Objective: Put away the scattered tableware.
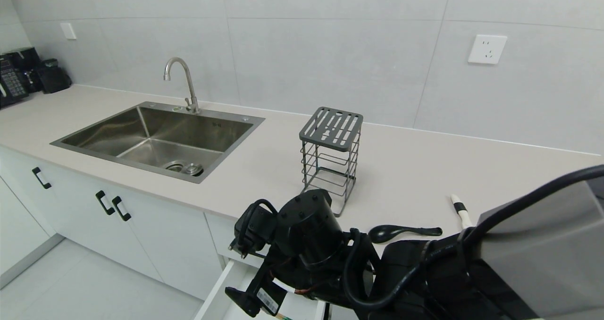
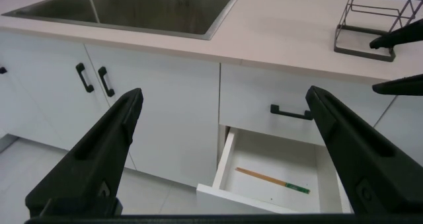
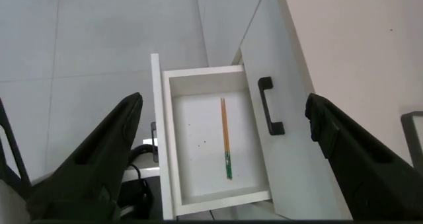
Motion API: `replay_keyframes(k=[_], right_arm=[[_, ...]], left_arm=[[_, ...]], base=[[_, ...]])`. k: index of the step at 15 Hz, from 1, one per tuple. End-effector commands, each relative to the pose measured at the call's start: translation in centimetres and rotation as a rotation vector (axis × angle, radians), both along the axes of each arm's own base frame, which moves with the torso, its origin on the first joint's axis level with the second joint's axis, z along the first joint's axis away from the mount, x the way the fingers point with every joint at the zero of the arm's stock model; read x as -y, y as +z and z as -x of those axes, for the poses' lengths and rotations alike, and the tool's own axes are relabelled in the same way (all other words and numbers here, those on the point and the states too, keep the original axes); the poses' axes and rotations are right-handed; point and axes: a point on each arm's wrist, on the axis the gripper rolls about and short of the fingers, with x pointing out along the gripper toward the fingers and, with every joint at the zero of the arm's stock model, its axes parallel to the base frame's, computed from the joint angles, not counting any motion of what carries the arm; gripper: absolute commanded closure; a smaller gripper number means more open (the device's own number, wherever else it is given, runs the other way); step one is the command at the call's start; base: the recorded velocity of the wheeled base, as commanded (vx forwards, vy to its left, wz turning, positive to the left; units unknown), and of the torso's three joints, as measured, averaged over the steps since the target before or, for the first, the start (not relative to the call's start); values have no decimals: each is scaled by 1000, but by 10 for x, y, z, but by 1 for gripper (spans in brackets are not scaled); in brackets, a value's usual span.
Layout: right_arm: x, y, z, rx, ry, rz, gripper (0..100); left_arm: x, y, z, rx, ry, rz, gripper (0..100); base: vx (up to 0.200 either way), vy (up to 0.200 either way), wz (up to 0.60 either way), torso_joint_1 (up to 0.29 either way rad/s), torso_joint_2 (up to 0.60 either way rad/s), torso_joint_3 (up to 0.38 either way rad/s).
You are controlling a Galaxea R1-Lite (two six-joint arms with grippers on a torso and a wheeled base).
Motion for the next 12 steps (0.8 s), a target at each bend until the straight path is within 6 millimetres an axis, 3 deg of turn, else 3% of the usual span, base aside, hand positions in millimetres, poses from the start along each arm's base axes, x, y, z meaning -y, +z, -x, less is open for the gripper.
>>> replay_keyframes(k=[1,4,9,12], right_arm=[[-1,0,-3,-21,42,-45,0],[15,-1,-4,-73,-15,-90,0],[85,19,20,-95,-85,-92,0],[101,22,28,-85,-121,-78,0]], left_arm=[[0,0,0,-1,0,0,0],[0,0,0,-1,0,0,0],[0,0,0,-1,0,0,0],[0,0,0,-1,0,0,0]], base=[[0,0,0,0,0,0],[0,0,0,0,0,0],[0,0,0,0,0,0],[0,0,0,0,0,0]])
